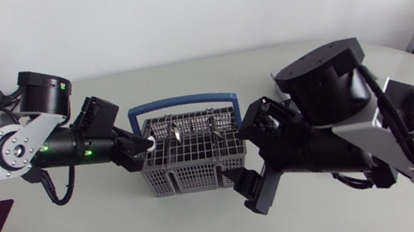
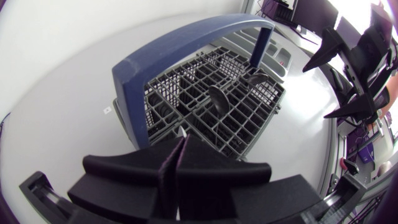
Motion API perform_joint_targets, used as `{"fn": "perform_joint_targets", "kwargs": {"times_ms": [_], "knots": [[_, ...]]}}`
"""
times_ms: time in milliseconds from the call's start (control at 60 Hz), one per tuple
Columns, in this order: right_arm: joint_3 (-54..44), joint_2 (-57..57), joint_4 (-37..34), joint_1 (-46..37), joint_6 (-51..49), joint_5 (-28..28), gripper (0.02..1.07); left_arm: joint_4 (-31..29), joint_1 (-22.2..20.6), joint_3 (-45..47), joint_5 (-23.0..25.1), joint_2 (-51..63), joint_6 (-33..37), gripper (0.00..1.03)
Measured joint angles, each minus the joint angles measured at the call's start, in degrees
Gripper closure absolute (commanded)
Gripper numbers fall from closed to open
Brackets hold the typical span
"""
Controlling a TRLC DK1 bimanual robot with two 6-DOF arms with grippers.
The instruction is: Unload the cutlery basket into the drawer organizer.
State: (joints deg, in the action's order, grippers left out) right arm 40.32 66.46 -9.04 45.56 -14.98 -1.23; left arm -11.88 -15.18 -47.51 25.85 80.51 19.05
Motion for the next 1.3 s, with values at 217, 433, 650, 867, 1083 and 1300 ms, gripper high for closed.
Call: {"fn": "perform_joint_targets", "kwargs": {"times_ms": [217,433,650,867,1083,1300], "knots": [[0.0,0.4,0.0,0.2,0.0,0.0,0.14,-0.2,0.0,1.3,0.7,-2.5,-1.1,0.89],[0.2,0.4,0.0,0.9,0.0,0.2,0.14,-1.4,0.0,1.4,2.5,-4.9,-1.1,0.89],[1.2,1.0,-0.2,2.0,0.0,1.1,0.14,-3.2,1.0,1.4,5.1,-8.2,-1.5,0.89],[1.4,1.1,-0.7,2.8,0.0,1.5,0.14,-6.7,1.1,1.4,6.8,-13.7,-2.7,0.89],[1.4,0.8,-1.9,3.8,0.0,2.2,0.14,-10.2,0.3,0.4,6.9,-19.6,-4.3,0.89],[1.4,-2.1,-3.3,4.2,0.0,2.8,0.14,-13.3,-0.3,-0.9,7.0,-25.0,-6.1,0.89]]}}
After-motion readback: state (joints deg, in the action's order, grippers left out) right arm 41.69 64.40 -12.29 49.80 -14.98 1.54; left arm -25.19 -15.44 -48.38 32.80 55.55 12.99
